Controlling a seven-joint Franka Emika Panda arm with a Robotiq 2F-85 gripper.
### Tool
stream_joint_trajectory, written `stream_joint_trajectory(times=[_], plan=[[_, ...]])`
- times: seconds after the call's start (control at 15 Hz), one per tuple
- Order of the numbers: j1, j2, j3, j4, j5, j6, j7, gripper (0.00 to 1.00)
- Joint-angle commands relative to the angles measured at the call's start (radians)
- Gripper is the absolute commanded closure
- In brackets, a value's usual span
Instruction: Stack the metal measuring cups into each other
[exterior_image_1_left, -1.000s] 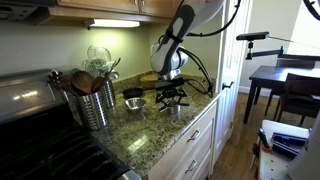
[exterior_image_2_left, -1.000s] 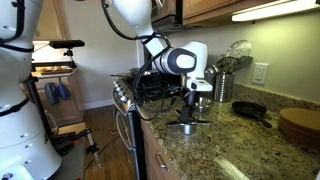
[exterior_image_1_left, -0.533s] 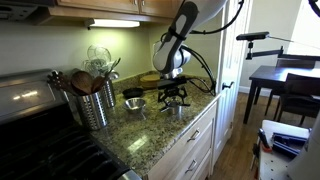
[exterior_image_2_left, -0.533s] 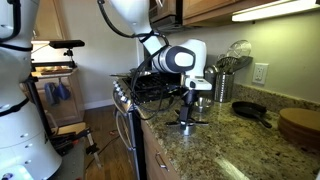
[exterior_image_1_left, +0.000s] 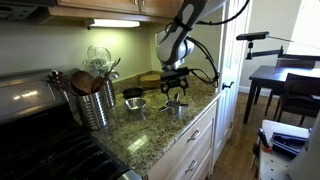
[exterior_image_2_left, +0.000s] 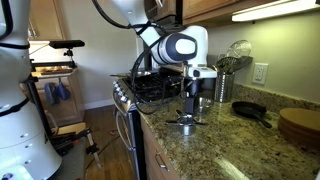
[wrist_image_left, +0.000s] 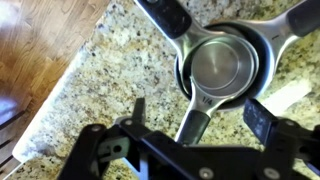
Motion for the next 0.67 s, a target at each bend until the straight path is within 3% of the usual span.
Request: stream_joint_trajectory(times=[0.0, 0.47, 0.53, 0.6], plan=[[0.007, -0.093, -0.017, -0.057, -0.056, 0.001, 0.039, 0.0], [-0.031, -0.195, 0.016, -0.112, -0.002, 0.015, -0.058, 0.0], [-0.023, -0.12, 0.014, -0.04, -0.024, -0.004, -0.017, 0.0], [-0.026, -0.132, 0.017, -0.048, -0.022, -0.004, -0.023, 0.0]])
